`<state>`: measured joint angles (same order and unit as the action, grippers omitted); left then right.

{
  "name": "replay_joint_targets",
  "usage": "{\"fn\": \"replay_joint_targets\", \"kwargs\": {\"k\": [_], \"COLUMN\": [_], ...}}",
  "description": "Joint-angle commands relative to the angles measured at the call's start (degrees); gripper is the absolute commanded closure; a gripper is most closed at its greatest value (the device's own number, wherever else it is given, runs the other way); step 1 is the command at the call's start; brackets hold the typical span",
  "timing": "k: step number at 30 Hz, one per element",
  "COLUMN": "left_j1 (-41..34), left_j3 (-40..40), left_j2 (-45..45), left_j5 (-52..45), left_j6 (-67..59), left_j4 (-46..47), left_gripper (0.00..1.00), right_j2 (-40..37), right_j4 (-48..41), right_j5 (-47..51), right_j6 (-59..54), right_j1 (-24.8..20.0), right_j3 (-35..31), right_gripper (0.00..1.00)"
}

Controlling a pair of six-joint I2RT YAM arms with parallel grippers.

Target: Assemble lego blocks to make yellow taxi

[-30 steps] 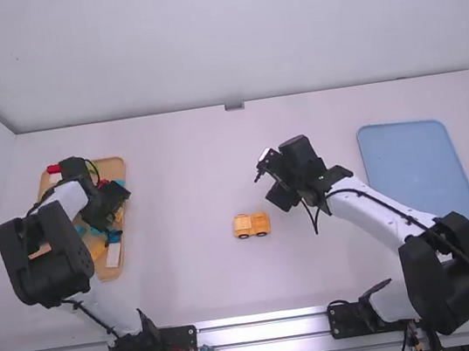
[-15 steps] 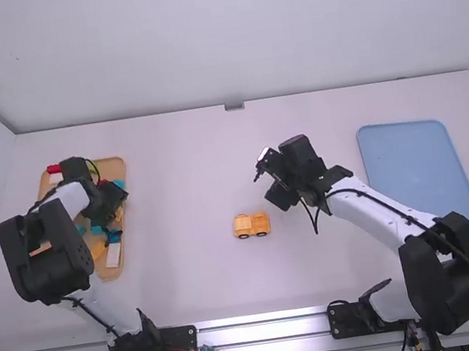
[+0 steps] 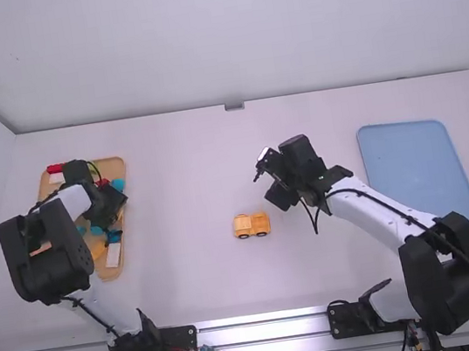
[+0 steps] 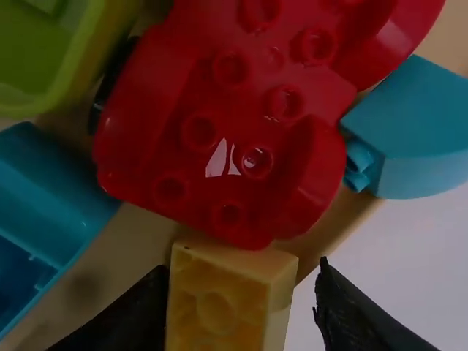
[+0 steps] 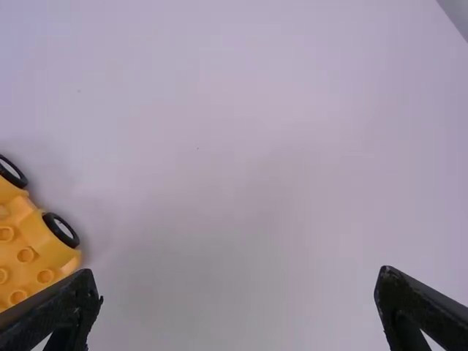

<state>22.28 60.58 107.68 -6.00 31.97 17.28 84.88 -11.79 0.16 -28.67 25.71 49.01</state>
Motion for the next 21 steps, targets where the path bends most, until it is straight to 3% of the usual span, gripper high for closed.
{"fn": "replay_joint_targets", "kwargs": {"k": [1,5,21], "left_j1": [0.22,0.24,0.28], "left_j3": [-0.85,-0.85,-0.85], "left_j2": [-0.13,-0.13,-0.31], "left_j5": [-0.52,-0.61,5.97], "left_j6": [0.26,0.22,3.23], "left_j4": [0.15,-0.17,3.23], "left_gripper": [0.49,0.58,0.59], "right_j2": [-0.9,-0.9,-0.9], "right_j4": [-0.22,-0.22,-0.09], "right_j5": [-0.31,-0.33,-0.31], "right_j6": [0.37,0.37,0.28], "right_j1": [0.26,0.26,0.26], "right_j3": [1.4,1.4,1.4], "right_gripper": [0.01,0.01,0.01]}}
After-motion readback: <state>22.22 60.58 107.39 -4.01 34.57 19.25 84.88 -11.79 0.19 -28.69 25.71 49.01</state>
